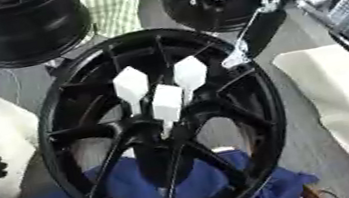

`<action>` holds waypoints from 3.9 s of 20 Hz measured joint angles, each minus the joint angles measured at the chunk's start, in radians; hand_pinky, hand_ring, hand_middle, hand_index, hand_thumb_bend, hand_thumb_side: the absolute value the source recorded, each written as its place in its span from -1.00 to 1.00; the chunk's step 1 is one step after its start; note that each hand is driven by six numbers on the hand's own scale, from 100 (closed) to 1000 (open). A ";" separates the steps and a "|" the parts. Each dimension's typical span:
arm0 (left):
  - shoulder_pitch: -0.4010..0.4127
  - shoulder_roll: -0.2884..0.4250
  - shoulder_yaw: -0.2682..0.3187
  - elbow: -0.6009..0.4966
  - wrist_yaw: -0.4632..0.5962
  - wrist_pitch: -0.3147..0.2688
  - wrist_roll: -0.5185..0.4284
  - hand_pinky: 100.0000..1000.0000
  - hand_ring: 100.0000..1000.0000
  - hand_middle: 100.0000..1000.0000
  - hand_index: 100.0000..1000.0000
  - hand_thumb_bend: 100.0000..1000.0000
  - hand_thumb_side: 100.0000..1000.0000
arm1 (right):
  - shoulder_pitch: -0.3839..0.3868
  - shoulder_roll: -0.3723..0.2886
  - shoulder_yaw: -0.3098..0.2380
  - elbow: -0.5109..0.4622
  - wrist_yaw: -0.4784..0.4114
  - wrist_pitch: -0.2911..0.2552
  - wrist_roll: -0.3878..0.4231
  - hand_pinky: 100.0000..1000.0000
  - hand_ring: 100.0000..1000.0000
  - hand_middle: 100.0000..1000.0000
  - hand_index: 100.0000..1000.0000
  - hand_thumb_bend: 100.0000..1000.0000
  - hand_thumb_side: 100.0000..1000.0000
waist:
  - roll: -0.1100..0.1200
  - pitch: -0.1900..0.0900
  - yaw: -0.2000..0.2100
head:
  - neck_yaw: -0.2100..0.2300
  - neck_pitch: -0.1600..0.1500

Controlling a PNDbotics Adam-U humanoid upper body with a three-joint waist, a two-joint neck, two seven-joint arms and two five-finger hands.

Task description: Pull the pin out of the wheel hub.

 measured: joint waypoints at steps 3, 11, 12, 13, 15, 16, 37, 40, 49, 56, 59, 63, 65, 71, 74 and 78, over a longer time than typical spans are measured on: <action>0.000 0.000 0.000 0.000 0.000 0.000 0.000 0.06 0.04 -0.08 0.43 -1.00 -0.14 | 0.000 0.005 0.006 0.005 -0.002 0.000 0.001 0.27 0.42 0.65 0.81 -0.07 -0.81 | 0.000 0.000 0.001 | -0.001 0.000; 0.000 -0.001 0.000 0.000 0.000 -0.002 -0.003 0.06 0.04 -0.08 0.43 -1.00 -0.14 | 0.000 0.023 0.020 0.028 -0.005 -0.003 0.010 0.26 0.41 0.58 0.75 -0.05 -0.85 | 0.002 0.000 0.006 | -0.005 0.000; 0.000 -0.001 0.000 0.000 0.000 -0.003 -0.003 0.06 0.04 -0.08 0.43 -1.00 -0.14 | 0.000 0.027 0.022 0.032 -0.005 -0.004 0.010 0.26 0.41 0.57 0.74 -0.06 -0.85 | 0.003 0.000 0.007 | -0.005 0.000; -0.001 -0.003 0.000 0.000 0.000 -0.003 -0.003 0.06 0.04 -0.08 0.43 -1.00 -0.14 | 0.001 0.029 0.022 0.036 -0.005 -0.004 0.010 0.25 0.41 0.57 0.74 -0.06 -0.86 | 0.003 0.000 0.008 | -0.006 0.000; -0.001 -0.006 0.000 0.000 0.000 -0.004 -0.004 0.06 0.04 -0.08 0.43 -1.00 -0.15 | 0.001 0.036 0.023 0.048 -0.005 -0.004 0.010 0.26 0.41 0.55 0.72 -0.06 -0.86 | 0.003 0.001 0.011 | -0.006 0.000; -0.001 -0.008 0.000 0.000 0.000 -0.004 -0.005 0.06 0.04 -0.08 0.43 -1.00 -0.15 | 0.001 0.038 0.023 0.054 -0.004 -0.005 0.010 0.26 0.41 0.55 0.72 -0.06 -0.86 | 0.003 0.001 0.012 | -0.007 0.000; -0.004 -0.008 -0.005 0.000 0.000 -0.004 -0.005 0.06 0.04 -0.08 0.43 -1.00 -0.15 | 0.016 0.072 0.024 0.154 0.044 -0.001 -0.036 0.24 0.40 0.43 0.59 -0.26 -0.60 | 0.004 0.006 0.019 | -0.009 0.000; -0.004 -0.008 -0.005 0.000 0.000 -0.005 -0.006 0.06 0.04 -0.08 0.43 -1.00 -0.15 | 0.017 0.076 0.028 0.162 0.048 -0.002 -0.044 0.24 0.40 0.40 0.56 -0.26 -0.61 | 0.005 0.006 0.020 | -0.009 0.000; -0.004 -0.009 -0.005 0.000 0.000 -0.005 -0.009 0.06 0.05 -0.08 0.43 -1.00 -0.15 | 0.017 0.090 0.035 0.168 0.048 -0.003 -0.047 0.23 0.39 0.34 0.49 -0.26 -0.63 | 0.005 0.006 0.022 | -0.012 0.000; -0.004 -0.009 -0.005 0.000 0.000 -0.003 -0.011 0.06 0.05 -0.08 0.43 -1.00 -0.14 | 0.017 0.097 0.041 0.175 0.048 -0.005 -0.040 0.22 0.38 0.30 0.46 -0.30 -0.72 | 0.005 0.006 0.023 | -0.014 0.000; -0.004 -0.009 -0.005 0.000 0.000 -0.003 -0.011 0.06 0.05 -0.08 0.43 -1.00 -0.14 | 0.017 0.097 0.041 0.175 0.048 -0.004 -0.037 0.21 0.36 0.24 0.42 -0.37 -0.75 | 0.005 0.006 0.023 | -0.014 0.000; -0.004 -0.009 -0.006 0.000 0.000 -0.004 -0.012 0.06 0.05 -0.08 0.43 -1.00 -0.14 | 0.017 0.097 0.041 0.175 0.048 -0.002 -0.035 0.20 0.33 0.17 0.36 -0.51 -0.88 | 0.005 0.006 0.024 | -0.014 0.000; -0.004 -0.009 -0.006 0.000 0.000 -0.004 -0.013 0.06 0.05 -0.08 0.44 -1.00 -0.14 | 0.017 0.097 0.041 0.175 0.048 -0.002 -0.033 0.19 0.32 0.15 0.35 -0.58 -0.98 | 0.005 0.006 0.024 | -0.014 0.000; -0.004 -0.009 -0.006 0.000 0.000 -0.004 -0.013 0.06 0.05 -0.08 0.44 -1.00 -0.14 | 0.017 0.097 0.041 0.175 0.048 0.004 -0.022 0.16 0.28 0.08 0.29 -0.90 -1.00 | 0.005 0.006 0.025 | -0.014 0.001; -0.004 -0.009 -0.006 0.000 -0.001 -0.004 -0.014 0.06 0.05 -0.08 0.44 -1.00 -0.14 | 0.017 0.097 0.041 0.175 0.048 0.006 -0.021 0.12 0.22 -0.06 0.17 -0.96 -1.00 | 0.005 0.006 0.026 | -0.014 0.002; -0.004 -0.009 -0.006 0.000 -0.001 -0.004 -0.014 0.06 0.06 -0.08 0.44 -1.00 -0.14 | 0.017 0.097 0.041 0.174 0.048 0.011 -0.037 0.01 0.10 -0.27 -0.08 -1.00 -1.00 | 0.005 0.006 0.026 | -0.014 0.002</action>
